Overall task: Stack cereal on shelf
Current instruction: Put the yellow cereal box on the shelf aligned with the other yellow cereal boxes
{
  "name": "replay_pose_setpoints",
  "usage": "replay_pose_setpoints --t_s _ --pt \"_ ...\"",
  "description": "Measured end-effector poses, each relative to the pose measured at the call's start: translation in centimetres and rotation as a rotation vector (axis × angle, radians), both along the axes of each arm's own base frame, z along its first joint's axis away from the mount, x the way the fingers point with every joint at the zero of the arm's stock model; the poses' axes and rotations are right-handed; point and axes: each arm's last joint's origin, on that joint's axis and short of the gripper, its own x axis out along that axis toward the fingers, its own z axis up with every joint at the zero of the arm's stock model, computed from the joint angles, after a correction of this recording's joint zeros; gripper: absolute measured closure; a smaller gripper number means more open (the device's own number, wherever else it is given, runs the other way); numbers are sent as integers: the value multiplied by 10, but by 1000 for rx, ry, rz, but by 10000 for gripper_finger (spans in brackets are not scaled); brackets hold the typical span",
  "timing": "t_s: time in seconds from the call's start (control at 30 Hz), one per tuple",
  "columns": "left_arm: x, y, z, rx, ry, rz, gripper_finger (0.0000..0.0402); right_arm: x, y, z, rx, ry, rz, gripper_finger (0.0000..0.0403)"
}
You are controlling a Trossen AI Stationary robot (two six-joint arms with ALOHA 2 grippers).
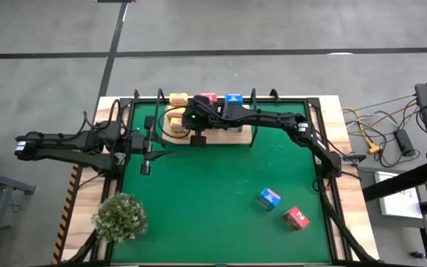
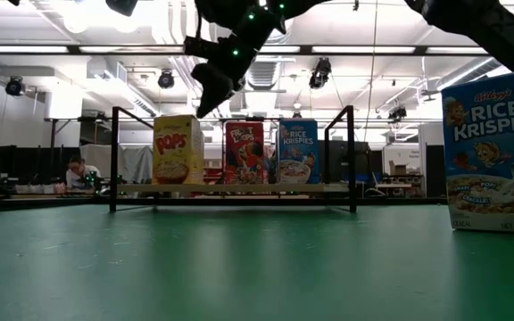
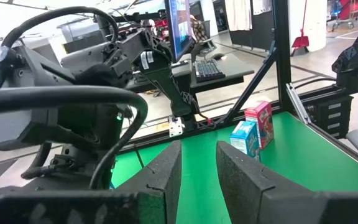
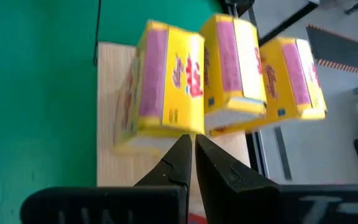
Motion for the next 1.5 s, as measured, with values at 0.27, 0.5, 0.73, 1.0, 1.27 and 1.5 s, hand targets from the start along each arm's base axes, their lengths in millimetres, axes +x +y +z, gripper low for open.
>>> replay_pose_setpoints --t_s 0.27,0.5,0.73,1.0,1.27,1.5 --pt "0 0 0 0 1 0 318 -6 0 -3 72 41 -15 390" --pt "0 0 0 0 1 0 318 4 -2 -15 67 18 9 390" --pt "1 0 0 3 3 0 318 11 -3 -17 33 -20 35 390" --pt "1 0 0 10 4 0 318 13 -4 -15 20 -55 41 390" --pt "1 0 0 10 4 0 318 14 -4 -14 12 -68 45 390" --pt "1 0 -1 10 10 -1 318 11 -2 -7 11 -67 46 390"
